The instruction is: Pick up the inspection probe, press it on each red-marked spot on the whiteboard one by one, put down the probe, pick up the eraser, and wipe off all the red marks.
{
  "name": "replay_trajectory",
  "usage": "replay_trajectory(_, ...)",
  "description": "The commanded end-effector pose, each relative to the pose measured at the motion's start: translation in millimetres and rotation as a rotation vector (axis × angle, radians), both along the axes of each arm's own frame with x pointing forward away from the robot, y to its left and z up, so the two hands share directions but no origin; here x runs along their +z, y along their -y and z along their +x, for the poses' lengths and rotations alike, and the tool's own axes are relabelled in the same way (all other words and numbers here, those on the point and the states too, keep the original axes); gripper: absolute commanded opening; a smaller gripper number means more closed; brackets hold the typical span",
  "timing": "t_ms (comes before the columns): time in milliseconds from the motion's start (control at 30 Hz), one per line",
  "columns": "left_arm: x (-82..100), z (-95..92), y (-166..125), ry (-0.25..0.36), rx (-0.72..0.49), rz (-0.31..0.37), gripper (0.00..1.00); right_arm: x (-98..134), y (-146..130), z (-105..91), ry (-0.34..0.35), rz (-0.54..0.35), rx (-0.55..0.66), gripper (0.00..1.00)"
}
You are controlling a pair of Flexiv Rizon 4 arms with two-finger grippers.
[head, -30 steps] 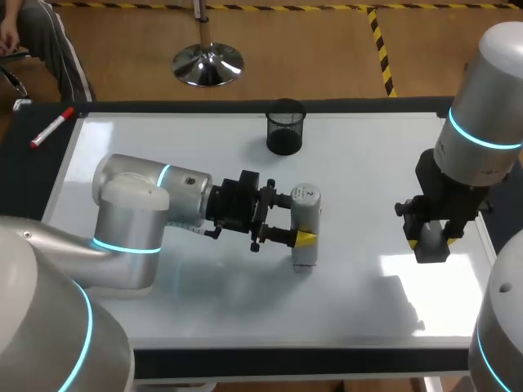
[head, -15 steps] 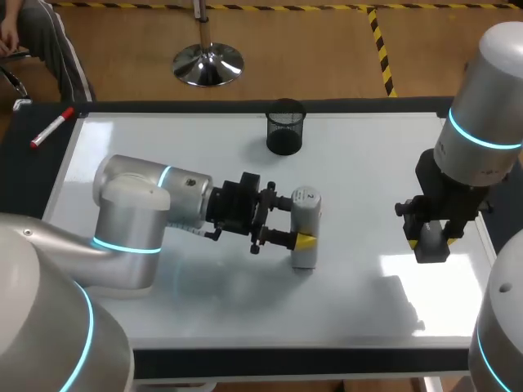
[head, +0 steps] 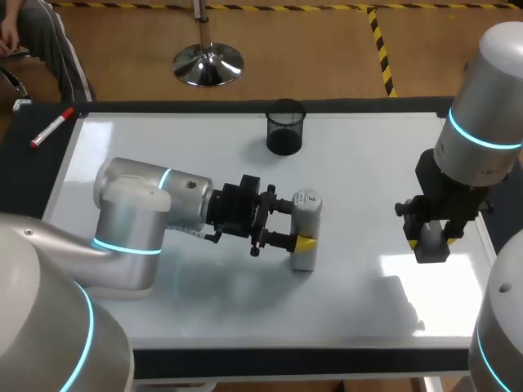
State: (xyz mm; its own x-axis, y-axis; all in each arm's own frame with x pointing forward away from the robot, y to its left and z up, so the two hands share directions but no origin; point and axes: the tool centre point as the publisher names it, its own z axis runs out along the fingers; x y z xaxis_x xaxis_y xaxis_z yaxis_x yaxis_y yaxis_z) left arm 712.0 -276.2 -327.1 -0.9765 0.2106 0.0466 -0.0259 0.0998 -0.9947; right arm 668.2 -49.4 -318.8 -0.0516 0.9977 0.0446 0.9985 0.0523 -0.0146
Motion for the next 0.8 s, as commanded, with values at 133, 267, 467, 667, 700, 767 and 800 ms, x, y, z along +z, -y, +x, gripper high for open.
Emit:
replay_trajectory(133, -7.1, -0.8, -0.2, -0.002, 0.002, 0.006, 0.00, -0.3, 1.0, -0.2, 0.001, 0.002, 0.001, 0.00)
replay_trajectory(267, -7.4, -0.9, -0.5, -0.004, 0.004, 0.004, 0.00, -0.3, 1.0, -0.2, 0.001, 0.002, 0.001, 0.00)
replay_trajectory(467, -7.6, -0.9, -0.8, -0.009, -0.003, -0.005, 0.00, -0.3, 1.0, -0.2, 0.001, 0.002, 0.001, 0.00)
replay_trajectory(667, -7.6, -0.9, -0.8, -0.009, -0.003, -0.005, 0.00, -0.3, 1.0, -0.2, 0.001, 0.002, 0.001, 0.00)
replay_trajectory(700, -7.6, -0.9, -0.8, -0.009, -0.003, -0.005, 0.00, -0.3, 1.0, -0.2, 0.001, 0.002, 0.001, 0.00)
replay_trajectory(767, -7.6, -0.9, -0.8, -0.009, -0.003, -0.005, 0.00, -0.3, 1.0, -0.2, 0.001, 0.002, 0.001, 0.00)
replay_trajectory(800, -7.6, -0.9, -0.8, -0.009, -0.003, -0.005, 0.00, -0.3, 1.0, -0.2, 0.001, 0.002, 0.001, 0.00)
